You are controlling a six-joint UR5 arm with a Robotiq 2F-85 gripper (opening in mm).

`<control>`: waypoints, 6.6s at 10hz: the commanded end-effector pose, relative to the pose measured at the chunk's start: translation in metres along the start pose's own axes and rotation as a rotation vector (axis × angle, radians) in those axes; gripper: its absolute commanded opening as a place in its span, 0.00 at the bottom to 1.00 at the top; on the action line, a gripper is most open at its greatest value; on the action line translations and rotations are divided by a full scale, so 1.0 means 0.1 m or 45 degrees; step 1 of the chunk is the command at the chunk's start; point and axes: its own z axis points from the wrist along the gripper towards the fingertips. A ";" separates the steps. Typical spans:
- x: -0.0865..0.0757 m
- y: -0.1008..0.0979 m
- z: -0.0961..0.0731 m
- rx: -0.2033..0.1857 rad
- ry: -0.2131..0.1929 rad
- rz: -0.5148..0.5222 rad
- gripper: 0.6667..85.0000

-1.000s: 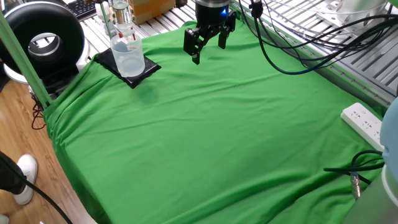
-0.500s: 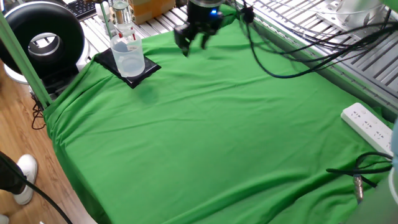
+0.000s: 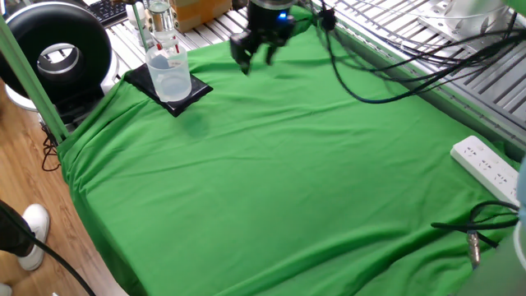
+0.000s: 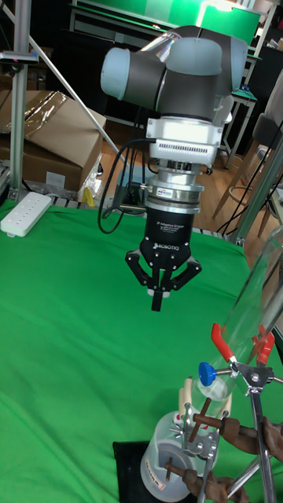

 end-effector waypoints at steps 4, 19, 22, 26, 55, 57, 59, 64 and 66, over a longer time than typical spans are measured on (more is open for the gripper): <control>0.00 0.29 0.14 -0.074 -0.045 -0.599 0.01; -0.75 0.20 0.34 0.286 -0.413 -1.634 0.01; -0.72 0.24 0.39 0.251 -0.418 -1.632 0.01; -0.63 0.23 0.42 0.213 -0.378 -1.575 0.01; -0.84 0.24 1.05 0.467 -0.565 -1.949 0.01; -0.90 0.24 1.05 0.495 -0.559 -1.963 0.01; -0.92 0.27 1.10 0.493 -0.557 -1.961 0.01; -1.00 0.25 1.14 0.523 -0.583 -1.978 0.01; -1.01 0.26 1.16 0.520 -0.592 -1.980 0.01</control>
